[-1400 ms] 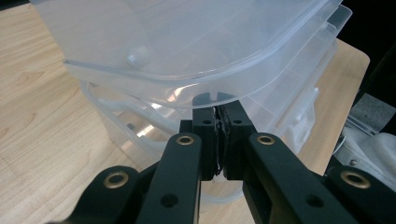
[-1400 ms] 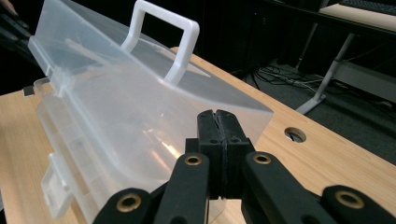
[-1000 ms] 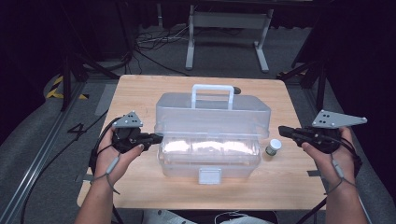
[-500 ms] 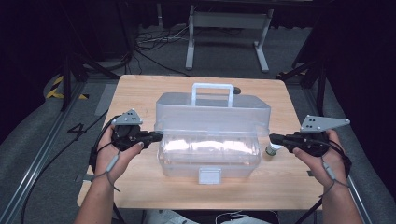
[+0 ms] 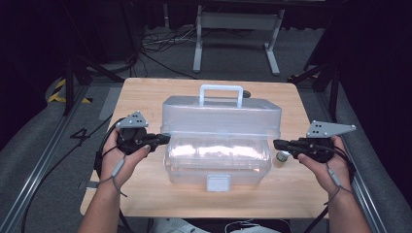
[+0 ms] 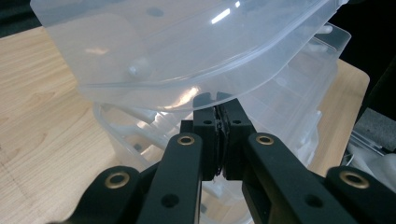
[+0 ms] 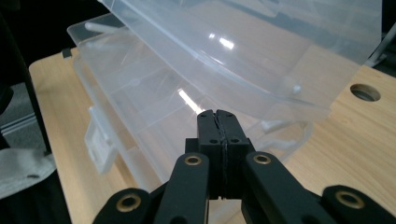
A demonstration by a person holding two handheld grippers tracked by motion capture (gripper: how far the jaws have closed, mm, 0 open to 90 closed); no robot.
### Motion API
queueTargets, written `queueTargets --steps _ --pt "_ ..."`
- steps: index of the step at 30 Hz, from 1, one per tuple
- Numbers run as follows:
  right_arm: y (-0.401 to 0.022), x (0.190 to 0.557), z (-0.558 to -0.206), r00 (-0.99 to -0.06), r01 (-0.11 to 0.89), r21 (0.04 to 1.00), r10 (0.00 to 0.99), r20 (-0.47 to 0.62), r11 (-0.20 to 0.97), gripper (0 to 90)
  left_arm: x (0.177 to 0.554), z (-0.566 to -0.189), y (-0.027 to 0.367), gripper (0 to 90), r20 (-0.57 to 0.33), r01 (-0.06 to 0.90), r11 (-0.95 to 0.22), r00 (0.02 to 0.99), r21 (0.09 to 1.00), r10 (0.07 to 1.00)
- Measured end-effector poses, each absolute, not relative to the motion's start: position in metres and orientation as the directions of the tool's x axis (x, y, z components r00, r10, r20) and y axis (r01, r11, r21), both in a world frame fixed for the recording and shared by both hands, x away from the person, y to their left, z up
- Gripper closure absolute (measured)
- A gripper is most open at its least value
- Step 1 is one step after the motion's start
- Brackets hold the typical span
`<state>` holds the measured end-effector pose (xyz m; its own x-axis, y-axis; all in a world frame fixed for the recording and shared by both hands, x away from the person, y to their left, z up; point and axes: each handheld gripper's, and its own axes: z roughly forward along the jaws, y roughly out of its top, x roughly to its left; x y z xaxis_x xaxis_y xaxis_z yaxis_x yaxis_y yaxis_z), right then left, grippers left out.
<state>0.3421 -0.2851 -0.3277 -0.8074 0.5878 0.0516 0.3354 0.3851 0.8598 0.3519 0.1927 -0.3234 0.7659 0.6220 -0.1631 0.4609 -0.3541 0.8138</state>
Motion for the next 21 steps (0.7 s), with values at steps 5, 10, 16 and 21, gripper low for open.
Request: queueTargets --steps 5,10,16,21 --pt "-0.283 0.346 -0.331 -0.792 0.304 0.892 0.610 0.041 0.335 90.0 0.354 -0.323 0.192 87.2 -0.164 0.452 -0.338 0.765 0.826 0.623" --pt "-0.281 0.347 -0.330 -0.783 0.287 0.903 0.622 0.028 0.321 90.0 0.356 -0.321 0.192 87.3 -0.154 0.437 -0.324 0.762 0.839 0.629" --pt "-0.282 0.352 -0.329 -0.770 0.277 0.912 0.638 0.023 0.301 90.0 0.359 -0.318 0.191 87.1 -0.153 0.430 -0.307 0.756 0.849 0.636" --pt "-0.281 0.356 -0.329 -0.761 0.264 0.923 0.648 0.021 0.281 90.0 0.363 -0.315 0.190 87.1 -0.143 0.422 -0.298 0.748 0.856 0.648"
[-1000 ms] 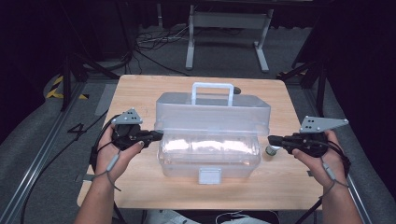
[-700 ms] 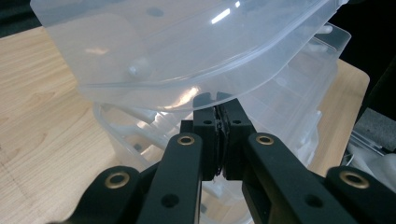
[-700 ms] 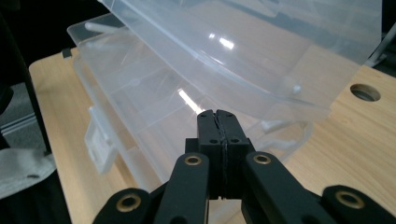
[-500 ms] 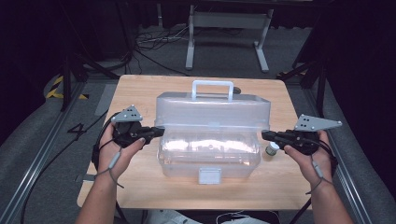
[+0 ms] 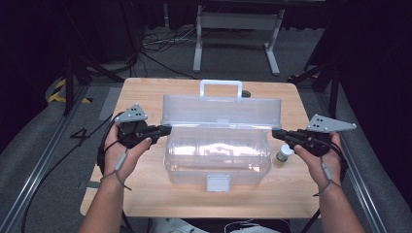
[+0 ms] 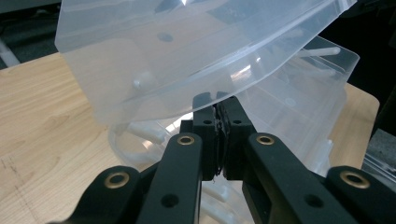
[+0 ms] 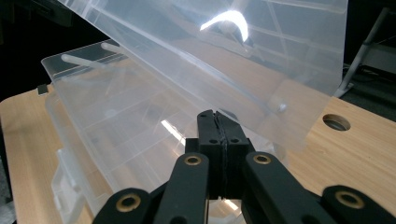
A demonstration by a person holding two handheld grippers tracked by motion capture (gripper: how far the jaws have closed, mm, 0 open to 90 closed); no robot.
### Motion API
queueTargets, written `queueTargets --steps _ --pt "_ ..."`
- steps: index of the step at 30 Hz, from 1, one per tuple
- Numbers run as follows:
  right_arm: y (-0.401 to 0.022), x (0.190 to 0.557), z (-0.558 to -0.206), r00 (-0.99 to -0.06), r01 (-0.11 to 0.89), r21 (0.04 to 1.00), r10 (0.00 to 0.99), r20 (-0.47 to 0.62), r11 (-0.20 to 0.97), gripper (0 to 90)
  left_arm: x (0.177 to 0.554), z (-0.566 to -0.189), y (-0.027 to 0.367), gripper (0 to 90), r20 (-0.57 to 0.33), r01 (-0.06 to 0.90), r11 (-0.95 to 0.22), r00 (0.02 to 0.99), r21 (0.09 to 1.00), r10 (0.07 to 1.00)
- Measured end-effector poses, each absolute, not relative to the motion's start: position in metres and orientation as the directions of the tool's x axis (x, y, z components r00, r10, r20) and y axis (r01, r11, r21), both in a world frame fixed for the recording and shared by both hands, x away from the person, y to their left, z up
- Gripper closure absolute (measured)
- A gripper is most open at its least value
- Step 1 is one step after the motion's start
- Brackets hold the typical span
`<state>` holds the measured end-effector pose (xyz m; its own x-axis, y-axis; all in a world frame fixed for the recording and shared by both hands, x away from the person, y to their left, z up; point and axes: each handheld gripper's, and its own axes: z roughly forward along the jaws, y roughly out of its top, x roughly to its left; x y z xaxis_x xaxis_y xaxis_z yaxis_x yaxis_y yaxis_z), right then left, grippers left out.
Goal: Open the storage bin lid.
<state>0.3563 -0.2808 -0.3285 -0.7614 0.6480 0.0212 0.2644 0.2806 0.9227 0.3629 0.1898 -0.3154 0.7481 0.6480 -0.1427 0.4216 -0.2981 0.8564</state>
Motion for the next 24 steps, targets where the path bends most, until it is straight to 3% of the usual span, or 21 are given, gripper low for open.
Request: queueTargets --steps 24 --pt "-0.273 0.378 -0.323 -0.724 0.212 0.953 0.690 0.005 0.216 87.0 0.378 -0.309 0.186 84.3 -0.138 0.384 -0.217 0.712 0.898 0.689"
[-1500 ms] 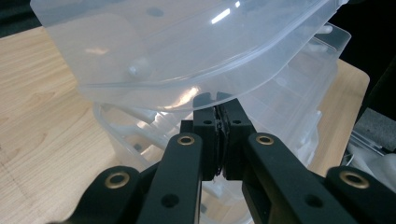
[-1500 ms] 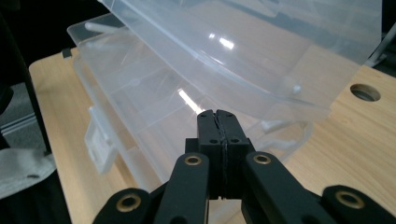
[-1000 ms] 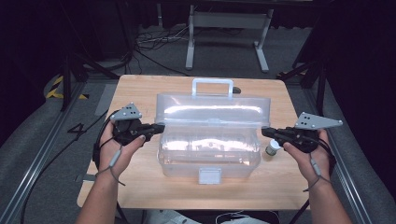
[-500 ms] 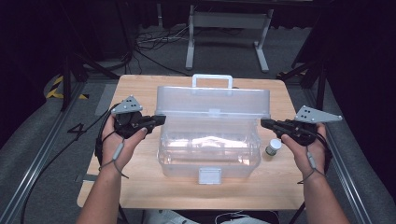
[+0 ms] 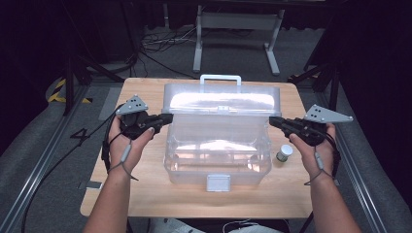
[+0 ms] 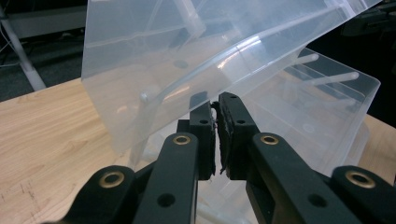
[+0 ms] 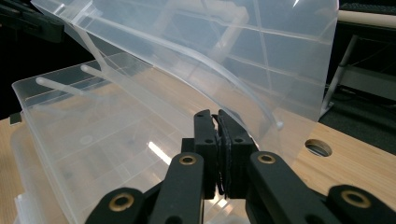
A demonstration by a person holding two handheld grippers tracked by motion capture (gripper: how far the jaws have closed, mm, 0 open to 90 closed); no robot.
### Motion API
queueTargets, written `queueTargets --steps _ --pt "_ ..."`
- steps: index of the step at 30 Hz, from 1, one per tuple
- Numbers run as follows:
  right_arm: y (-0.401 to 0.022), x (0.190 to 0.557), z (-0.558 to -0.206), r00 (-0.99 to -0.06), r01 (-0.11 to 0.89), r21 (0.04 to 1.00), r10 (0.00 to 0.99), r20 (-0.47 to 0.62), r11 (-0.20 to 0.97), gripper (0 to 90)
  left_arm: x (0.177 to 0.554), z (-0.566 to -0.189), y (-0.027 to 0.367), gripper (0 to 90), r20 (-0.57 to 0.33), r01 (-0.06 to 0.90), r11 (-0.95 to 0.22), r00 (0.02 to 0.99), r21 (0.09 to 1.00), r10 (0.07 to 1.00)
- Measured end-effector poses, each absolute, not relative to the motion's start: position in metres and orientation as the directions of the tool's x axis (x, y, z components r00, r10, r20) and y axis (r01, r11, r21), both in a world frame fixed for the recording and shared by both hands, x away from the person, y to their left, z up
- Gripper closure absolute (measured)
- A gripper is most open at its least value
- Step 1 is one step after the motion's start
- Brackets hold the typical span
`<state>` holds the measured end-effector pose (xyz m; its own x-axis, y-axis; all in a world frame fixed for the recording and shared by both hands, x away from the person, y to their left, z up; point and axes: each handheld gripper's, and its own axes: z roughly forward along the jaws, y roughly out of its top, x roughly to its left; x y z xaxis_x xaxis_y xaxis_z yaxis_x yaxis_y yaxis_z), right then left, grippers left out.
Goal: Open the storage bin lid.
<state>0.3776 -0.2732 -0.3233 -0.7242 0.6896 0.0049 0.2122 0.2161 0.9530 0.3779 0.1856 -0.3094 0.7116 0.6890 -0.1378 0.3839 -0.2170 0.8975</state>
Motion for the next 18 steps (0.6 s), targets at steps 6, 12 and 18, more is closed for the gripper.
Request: queueTargets --steps 6,12,18 --pt "-0.2719 0.3819 -0.3232 -0.715 0.196 0.960 0.699 0.001 0.199 86.7 0.3803 -0.3098 0.1844 84.3 -0.139 0.370 -0.190 0.700 0.909 0.700" --pt "-0.2705 0.3819 -0.3227 -0.711 0.188 0.962 0.703 -0.004 0.196 81.2 0.3805 -0.3104 0.1824 84.0 -0.124 0.352 -0.177 0.685 0.919 0.718" --pt "-0.2723 0.3753 -0.3195 -0.708 0.199 0.956 0.706 -0.012 0.216 78.3 0.3810 -0.3106 0.1832 84.6 -0.123 0.349 -0.172 0.681 0.921 0.721"
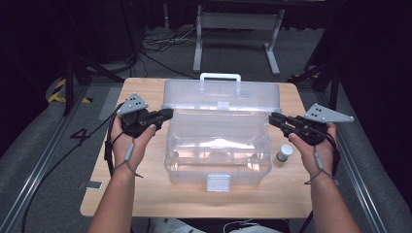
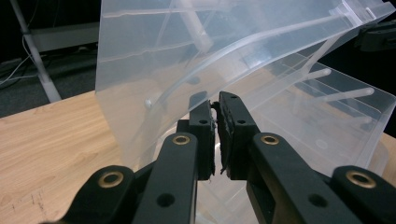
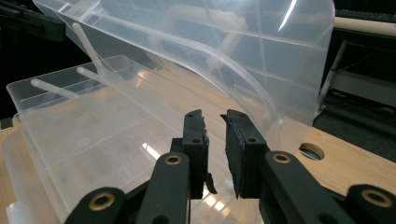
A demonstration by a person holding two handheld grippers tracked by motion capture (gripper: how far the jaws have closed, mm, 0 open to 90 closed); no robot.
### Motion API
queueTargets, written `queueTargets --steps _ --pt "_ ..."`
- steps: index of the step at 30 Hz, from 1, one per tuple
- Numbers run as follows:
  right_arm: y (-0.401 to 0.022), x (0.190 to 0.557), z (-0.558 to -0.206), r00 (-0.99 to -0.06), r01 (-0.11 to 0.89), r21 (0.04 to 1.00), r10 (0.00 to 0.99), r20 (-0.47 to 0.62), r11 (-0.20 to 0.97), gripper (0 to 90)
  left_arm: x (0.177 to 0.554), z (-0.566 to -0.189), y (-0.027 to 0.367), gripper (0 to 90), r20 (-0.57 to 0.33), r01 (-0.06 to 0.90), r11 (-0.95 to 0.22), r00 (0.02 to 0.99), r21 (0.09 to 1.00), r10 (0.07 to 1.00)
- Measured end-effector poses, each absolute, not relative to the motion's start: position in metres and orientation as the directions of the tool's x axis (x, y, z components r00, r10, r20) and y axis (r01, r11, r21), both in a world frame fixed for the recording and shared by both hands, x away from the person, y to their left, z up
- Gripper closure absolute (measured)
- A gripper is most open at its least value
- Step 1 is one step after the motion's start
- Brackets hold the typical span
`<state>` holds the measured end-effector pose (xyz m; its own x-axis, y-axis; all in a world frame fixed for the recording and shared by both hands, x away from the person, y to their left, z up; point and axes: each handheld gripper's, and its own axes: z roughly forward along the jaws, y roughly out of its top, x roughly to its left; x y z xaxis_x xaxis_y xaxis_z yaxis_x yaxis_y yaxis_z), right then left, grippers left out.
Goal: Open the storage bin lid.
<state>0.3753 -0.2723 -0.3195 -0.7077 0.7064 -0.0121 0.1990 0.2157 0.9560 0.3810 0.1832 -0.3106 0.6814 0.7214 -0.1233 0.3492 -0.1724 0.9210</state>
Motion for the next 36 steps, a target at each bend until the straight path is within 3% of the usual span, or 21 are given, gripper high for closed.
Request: queueTargets --steps 13,15,21,36 --pt "-0.287 0.360 -0.314 -0.648 0.227 0.947 0.761 -0.026 0.226 68.9 0.383 -0.310 0.183 84.9 -0.118 0.341 -0.172 0.683 0.924 0.721" --pt "-0.286 0.361 -0.314 -0.623 0.227 0.947 0.782 -0.039 0.229 61.8 0.383 -0.310 0.183 84.8 -0.119 0.343 -0.172 0.682 0.923 0.721" --pt "-0.280 0.367 -0.317 -0.597 0.208 0.950 0.799 -0.066 0.234 52.2 0.383 -0.310 0.184 84.7 -0.119 0.345 -0.176 0.685 0.922 0.719" --pt "-0.257 0.393 -0.324 -0.518 0.219 0.954 0.853 -0.063 0.203 50.4 0.384 -0.309 0.184 84.3 -0.114 0.343 -0.184 0.690 0.921 0.714"
